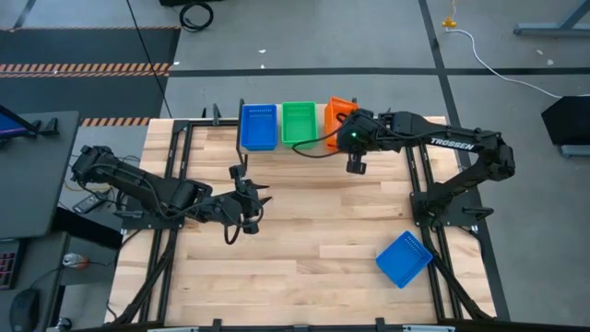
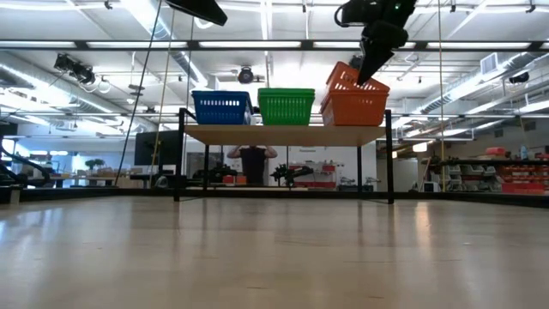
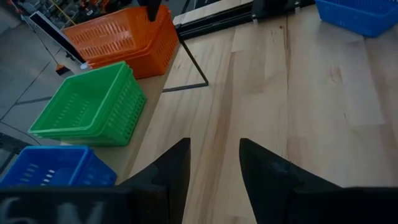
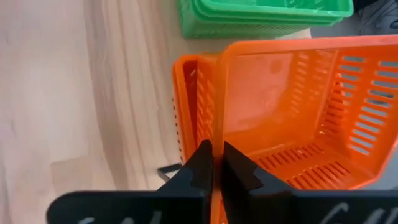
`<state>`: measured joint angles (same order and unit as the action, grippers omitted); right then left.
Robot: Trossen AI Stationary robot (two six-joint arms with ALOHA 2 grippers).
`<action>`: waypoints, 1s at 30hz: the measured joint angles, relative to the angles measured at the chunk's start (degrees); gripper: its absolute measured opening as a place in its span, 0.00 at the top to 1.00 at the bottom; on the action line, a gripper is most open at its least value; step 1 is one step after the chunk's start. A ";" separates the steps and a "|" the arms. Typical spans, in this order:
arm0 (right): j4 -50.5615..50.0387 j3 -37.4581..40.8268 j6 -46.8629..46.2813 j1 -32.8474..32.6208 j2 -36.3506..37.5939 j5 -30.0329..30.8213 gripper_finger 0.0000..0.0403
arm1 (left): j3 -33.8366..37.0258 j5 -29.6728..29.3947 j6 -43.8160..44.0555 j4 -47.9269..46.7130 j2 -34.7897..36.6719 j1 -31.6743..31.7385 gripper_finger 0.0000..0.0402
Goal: Stack baskets on shelf by color
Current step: Stack the orange bin on top of the orange bin on the shelf
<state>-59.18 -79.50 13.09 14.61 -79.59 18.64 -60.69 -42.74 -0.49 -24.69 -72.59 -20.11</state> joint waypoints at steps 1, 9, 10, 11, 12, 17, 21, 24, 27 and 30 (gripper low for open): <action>-0.04 0.00 0.63 0.00 0.00 0.56 0.95 | 0.00 0.00 -0.02 0.00 0.01 0.03 0.64; -5.23 -7.19 1.87 -0.02 -0.02 1.65 0.96 | 0.00 0.00 -0.20 0.28 -0.01 0.07 0.64; -5.60 -8.08 1.63 -0.02 0.02 1.61 0.96 | 0.00 0.00 -0.20 0.36 0.01 0.07 0.64; -6.24 -8.70 1.45 0.00 0.04 1.39 0.96 | 0.00 0.00 -0.29 0.52 0.01 0.07 0.64; -7.04 -8.95 0.94 0.00 0.04 1.09 0.95 | 0.00 0.00 -0.60 0.78 0.01 0.07 0.64; -10.16 -8.75 0.01 -0.01 -1.16 0.76 0.96 | 0.00 0.00 -0.73 0.95 0.02 0.07 0.65; -11.43 -8.66 -0.86 0.15 -4.67 0.91 0.94 | 0.00 0.54 -0.35 1.68 -0.01 0.07 0.65; -11.95 -8.66 -0.18 0.22 -7.18 1.28 0.92 | 0.00 0.59 -0.33 1.82 0.00 0.07 0.65; -11.32 -8.66 0.61 0.22 -9.12 2.76 0.89 | 0.00 0.59 -0.33 1.75 0.00 0.07 0.65; -10.01 -8.68 1.10 0.26 -9.94 3.37 0.87 | 0.00 0.59 -0.32 1.74 0.01 0.07 0.65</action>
<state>-69.19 -88.18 14.18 14.87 -89.54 22.01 -60.69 -42.15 -0.81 -22.95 -72.59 -20.03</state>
